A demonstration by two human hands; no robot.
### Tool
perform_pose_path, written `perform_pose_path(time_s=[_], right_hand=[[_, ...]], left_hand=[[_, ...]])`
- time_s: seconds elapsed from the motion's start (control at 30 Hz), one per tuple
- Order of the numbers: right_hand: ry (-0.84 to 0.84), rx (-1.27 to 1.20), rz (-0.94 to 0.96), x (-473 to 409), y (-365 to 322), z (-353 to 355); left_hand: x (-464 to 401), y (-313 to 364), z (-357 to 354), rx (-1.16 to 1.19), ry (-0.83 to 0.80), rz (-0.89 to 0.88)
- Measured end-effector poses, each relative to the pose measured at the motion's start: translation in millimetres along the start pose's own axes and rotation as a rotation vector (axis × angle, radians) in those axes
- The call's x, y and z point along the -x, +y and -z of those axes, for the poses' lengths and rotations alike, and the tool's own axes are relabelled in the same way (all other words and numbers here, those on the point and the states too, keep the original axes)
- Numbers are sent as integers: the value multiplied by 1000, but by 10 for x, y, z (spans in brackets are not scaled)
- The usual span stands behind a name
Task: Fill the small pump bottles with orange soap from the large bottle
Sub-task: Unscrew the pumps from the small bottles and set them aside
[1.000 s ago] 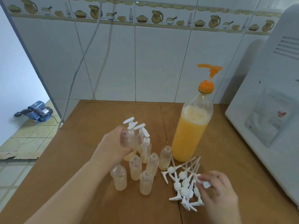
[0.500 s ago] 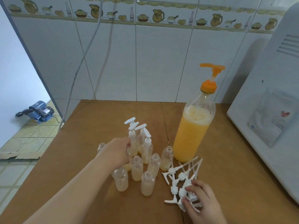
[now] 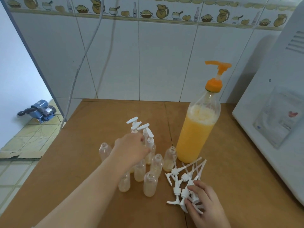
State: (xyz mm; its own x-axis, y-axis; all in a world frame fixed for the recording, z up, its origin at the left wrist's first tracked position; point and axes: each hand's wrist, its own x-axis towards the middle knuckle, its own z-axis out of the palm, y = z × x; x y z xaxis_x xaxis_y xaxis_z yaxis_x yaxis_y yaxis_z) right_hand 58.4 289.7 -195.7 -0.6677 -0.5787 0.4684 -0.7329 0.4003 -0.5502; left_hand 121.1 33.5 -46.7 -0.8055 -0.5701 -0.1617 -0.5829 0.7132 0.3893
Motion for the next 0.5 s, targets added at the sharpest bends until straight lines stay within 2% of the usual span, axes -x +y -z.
perform_pose_path(time_s=[0.13, 0.37, 0.5], right_hand=[[-9, 16, -11, -20, 1, 22], [42, 30, -12, -44, -48, 54], [56, 1, -14, -65, -96, 84]], left_hand=[[-126, 101, -113, -72, -73, 86], [-347, 133, -278, -48, -72, 201], [-361, 191, -333, -114, -82, 229]])
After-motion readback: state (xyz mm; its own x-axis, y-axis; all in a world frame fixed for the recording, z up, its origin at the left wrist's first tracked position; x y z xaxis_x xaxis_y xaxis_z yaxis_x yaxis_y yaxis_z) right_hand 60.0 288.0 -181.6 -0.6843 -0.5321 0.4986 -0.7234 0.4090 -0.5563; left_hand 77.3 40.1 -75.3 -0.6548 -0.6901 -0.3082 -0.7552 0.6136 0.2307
